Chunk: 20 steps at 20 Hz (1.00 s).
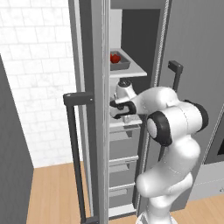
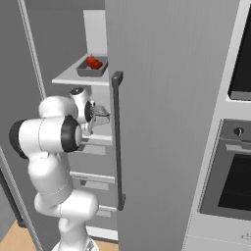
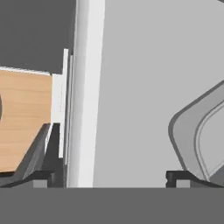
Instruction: Take the meat container that has the fish and place it on the second highest rack of the freezer. Then take the vegetable container that has the bell pepper and tomato and place it on the highest rack of the freezer.
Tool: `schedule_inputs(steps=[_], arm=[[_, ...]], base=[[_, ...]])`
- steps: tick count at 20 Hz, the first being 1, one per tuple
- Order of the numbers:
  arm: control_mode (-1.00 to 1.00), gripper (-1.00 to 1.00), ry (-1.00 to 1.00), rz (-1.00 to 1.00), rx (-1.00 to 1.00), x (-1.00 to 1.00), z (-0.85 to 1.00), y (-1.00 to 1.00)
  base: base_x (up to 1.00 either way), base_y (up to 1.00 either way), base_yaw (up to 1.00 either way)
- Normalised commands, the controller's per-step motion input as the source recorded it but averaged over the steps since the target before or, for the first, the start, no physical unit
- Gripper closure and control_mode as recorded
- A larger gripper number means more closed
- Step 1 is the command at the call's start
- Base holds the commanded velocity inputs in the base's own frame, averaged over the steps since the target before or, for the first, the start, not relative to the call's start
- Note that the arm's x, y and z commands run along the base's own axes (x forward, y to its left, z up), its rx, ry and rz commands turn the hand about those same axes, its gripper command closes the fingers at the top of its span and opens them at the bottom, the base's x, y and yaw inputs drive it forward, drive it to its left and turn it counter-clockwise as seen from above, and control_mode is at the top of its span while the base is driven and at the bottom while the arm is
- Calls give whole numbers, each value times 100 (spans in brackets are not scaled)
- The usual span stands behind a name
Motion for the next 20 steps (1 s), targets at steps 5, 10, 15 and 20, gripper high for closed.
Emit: schedule_inputs(steps=[5, 10, 15, 20], arm=[[-100, -100, 0, -1, 0, -100, 34, -27], [-100, -100, 0, 0, 0, -94, 48, -42], [-100, -100, 0, 0, 0, -100, 29, -11], [-100, -100, 0, 0, 0, -100, 11, -6]], base=[[0, 0, 0], [0, 0, 0], [0, 0, 0], [0, 0, 0]])
